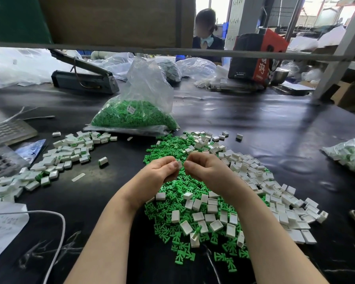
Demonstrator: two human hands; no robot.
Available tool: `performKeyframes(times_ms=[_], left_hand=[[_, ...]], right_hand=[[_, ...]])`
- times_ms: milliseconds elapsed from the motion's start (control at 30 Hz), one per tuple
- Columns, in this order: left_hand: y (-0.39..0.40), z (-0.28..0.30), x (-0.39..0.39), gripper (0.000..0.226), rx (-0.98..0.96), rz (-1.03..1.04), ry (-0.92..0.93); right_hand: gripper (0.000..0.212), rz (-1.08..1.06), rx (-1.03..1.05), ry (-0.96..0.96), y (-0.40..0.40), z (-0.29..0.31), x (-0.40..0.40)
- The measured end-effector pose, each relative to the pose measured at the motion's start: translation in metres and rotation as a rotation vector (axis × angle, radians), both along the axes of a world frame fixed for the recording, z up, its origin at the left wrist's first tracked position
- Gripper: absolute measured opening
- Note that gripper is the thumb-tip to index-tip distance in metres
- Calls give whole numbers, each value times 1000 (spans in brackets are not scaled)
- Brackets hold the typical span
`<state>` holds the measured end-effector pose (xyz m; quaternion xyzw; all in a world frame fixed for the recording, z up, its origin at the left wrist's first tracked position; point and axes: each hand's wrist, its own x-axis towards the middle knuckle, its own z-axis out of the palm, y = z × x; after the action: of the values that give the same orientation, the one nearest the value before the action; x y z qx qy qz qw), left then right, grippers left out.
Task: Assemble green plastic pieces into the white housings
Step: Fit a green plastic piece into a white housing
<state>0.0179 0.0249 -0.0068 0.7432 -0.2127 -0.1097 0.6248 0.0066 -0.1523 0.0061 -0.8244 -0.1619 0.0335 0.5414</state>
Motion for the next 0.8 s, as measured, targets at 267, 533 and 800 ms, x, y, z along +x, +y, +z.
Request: performKeyframes(times_ms=[267, 533, 800], left_hand=[[-1, 4, -3, 30, 50, -32, 36], [-4, 1, -3, 22, 52, 12, 51], [-4, 4, -3, 29, 59, 45, 12]], right_hand=[[30, 24, 45, 115, 0, -1, 0], [31, 1, 49, 101, -1, -2, -1], [30, -8, 93, 53, -1, -2, -1]])
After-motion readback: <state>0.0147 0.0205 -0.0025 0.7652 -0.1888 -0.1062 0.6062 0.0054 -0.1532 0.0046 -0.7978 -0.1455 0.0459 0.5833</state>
